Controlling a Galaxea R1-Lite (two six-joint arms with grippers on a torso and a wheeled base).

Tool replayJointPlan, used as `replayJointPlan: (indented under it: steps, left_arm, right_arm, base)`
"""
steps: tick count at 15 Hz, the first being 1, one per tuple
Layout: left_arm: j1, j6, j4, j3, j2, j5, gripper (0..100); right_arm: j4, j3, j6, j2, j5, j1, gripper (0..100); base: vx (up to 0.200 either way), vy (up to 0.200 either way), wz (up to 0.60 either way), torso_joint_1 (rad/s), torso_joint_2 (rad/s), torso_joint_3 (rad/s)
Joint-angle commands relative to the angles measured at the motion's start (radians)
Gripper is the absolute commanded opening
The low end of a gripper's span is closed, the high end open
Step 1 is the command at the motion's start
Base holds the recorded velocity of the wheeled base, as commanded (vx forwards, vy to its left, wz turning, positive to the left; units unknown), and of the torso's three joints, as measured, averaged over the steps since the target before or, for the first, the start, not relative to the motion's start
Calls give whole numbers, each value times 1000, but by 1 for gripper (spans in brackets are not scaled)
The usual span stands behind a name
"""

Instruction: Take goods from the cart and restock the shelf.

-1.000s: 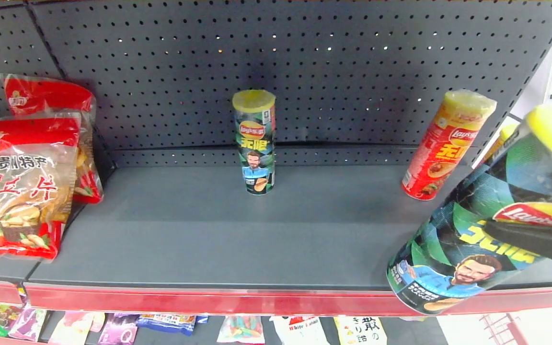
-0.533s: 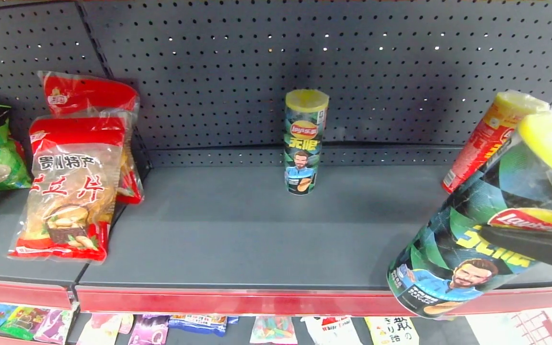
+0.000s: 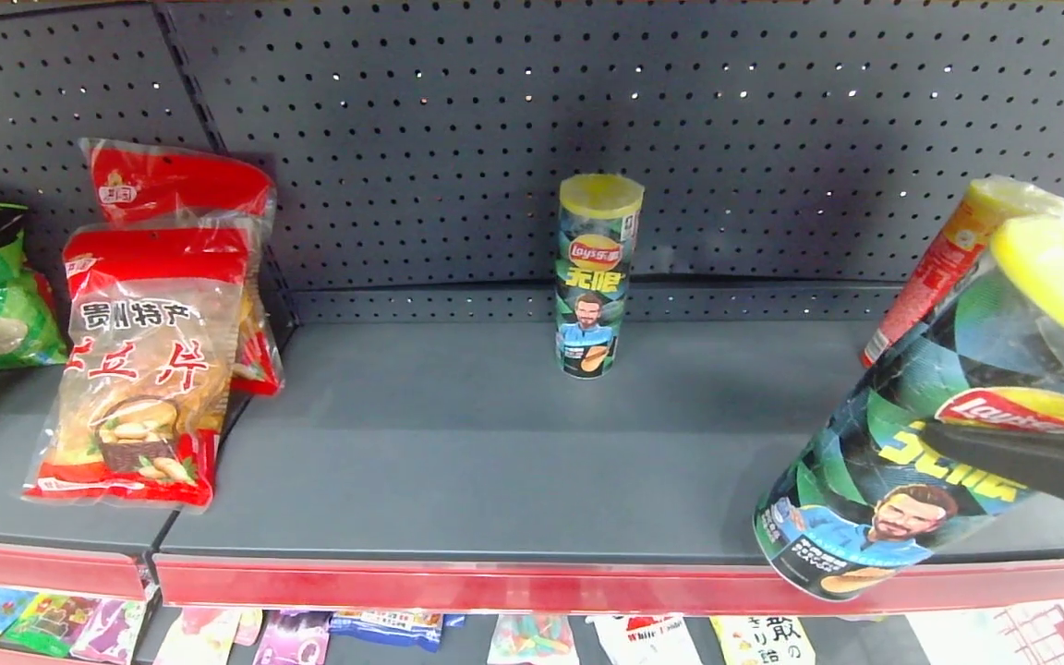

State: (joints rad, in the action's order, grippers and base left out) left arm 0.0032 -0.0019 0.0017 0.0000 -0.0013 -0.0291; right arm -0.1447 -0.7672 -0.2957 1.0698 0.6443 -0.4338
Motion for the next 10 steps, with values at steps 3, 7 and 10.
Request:
replayJointPlan:
  steps: [3,7,10]
  left_arm:
    - [0,0,0,0,1,0,100]
    - [0,-1,0,0,1,0,100]
    - [0,0,0,0,1,0,100]
  right_arm:
    - [-3,14,0,-7,0,3,0]
    - [-3,19,1,-10,0,7,0]
    - [-3,19,0,-8,0,7,0]
  base:
    - [0,0,0,0,0,0]
    - [0,0,0,0,0,0]
    - [0,0,0,0,0,0]
